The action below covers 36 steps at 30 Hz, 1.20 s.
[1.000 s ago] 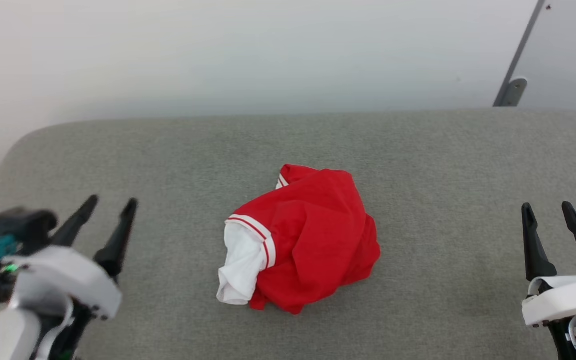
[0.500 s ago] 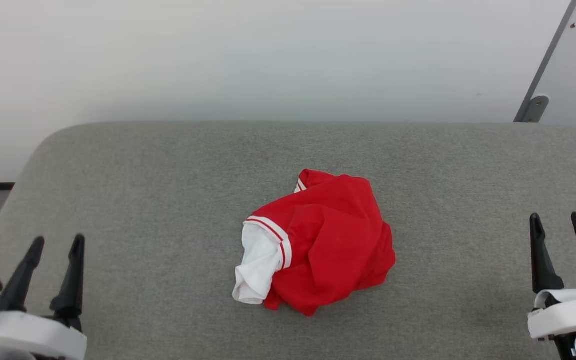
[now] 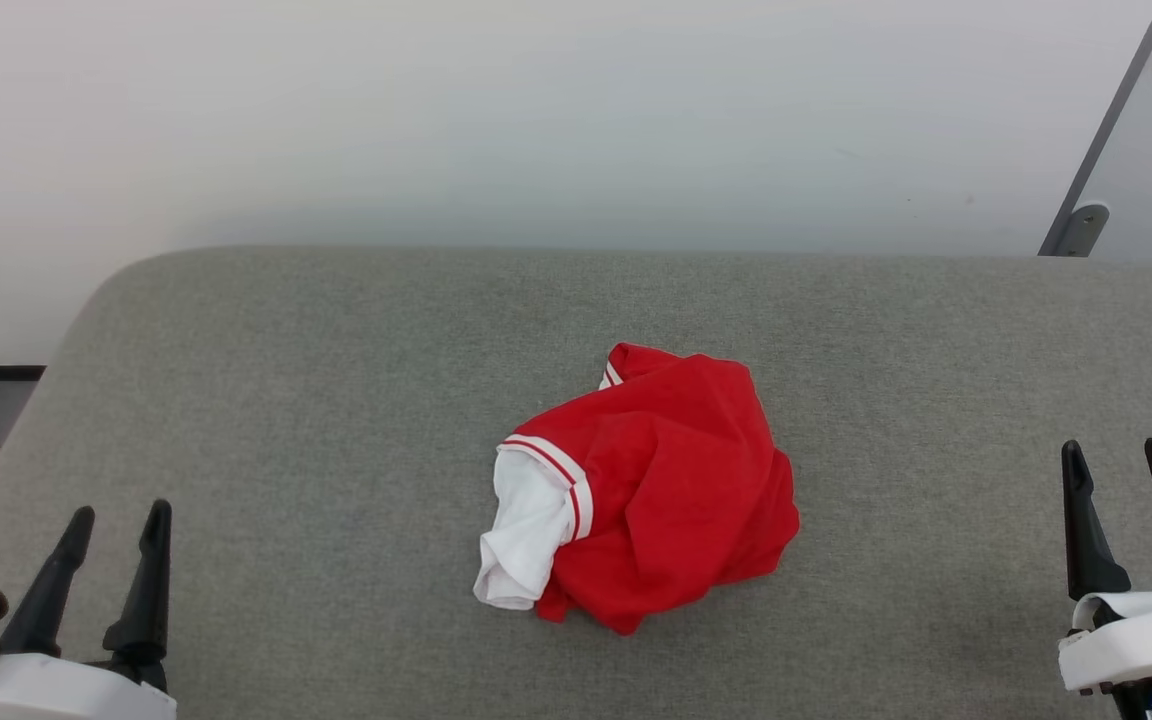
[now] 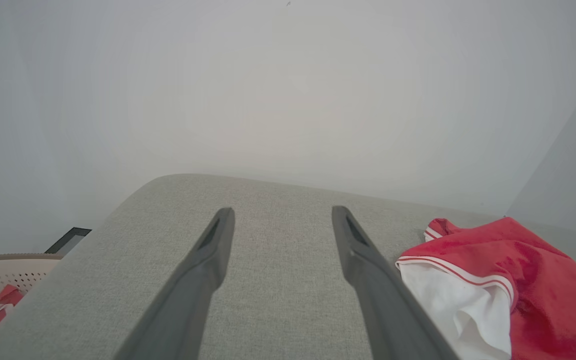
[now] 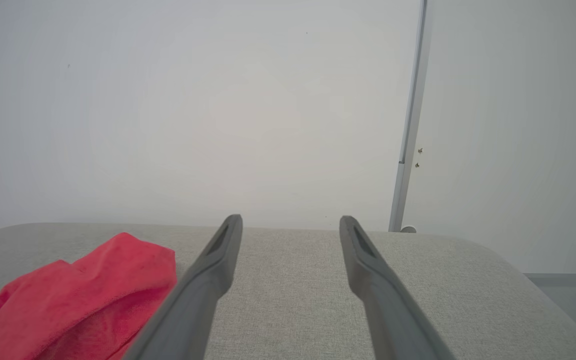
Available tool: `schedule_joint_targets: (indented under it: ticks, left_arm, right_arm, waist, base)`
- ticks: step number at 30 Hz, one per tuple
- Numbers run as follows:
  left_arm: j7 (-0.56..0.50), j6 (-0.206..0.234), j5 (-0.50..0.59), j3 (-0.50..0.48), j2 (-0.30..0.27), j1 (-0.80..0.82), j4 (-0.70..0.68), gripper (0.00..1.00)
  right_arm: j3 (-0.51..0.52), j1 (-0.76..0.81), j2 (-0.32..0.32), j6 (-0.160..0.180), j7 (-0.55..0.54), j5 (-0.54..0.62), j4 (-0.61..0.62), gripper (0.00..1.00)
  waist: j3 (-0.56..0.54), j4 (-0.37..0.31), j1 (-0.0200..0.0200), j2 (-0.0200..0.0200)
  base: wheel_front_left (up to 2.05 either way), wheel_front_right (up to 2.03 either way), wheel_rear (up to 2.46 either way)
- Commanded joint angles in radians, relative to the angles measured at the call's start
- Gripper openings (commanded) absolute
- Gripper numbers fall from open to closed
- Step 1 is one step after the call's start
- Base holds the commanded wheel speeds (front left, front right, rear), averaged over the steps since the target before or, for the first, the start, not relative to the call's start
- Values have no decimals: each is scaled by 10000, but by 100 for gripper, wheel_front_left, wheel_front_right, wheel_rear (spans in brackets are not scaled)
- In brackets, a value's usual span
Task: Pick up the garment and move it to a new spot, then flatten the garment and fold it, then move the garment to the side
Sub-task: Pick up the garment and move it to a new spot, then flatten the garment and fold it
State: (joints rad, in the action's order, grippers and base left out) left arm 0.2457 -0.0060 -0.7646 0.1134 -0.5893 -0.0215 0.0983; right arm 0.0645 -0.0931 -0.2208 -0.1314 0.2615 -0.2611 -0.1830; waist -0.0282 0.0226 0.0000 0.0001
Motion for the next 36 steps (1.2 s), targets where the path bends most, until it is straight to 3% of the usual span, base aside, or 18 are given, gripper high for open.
schedule_joint_targets:
  ticks: [1,8,14,26,36]
  left_arm:
    - [44,-59,-5,-10,16,-27,35,100]
    - [-182,-97,-97,118,-11,100,-8,100]
    - [-1416,-118,-485,475,-60,667,-279,100]
    - [-5961,360,-1505,1869,13,3671,-397,100]
    - [-8442,503,-1726,3007,512,5698,1018,100]
  right_arm:
    - [22,67,-50,14,51,-26,10,100]
    - [-24,48,-20,14,51,-5,24,100]
    - [-91,-156,-11,14,51,47,25,100]
    - [-569,-801,19,14,52,-37,-55,100]
    - [-1010,-1406,149,14,49,-86,-36,100]
  waist:
    - [-10,15,0,-1]
    - [7,20,0,-1]
    - [149,-10,0,-1]
    - [680,-484,0,-1]
    - [1510,-1247,0,-1]
  base:
    - [0,0,0]
    - [0,0,0]
    - [0,0,0]
    - [0,0,0]
    - [0,0,0]
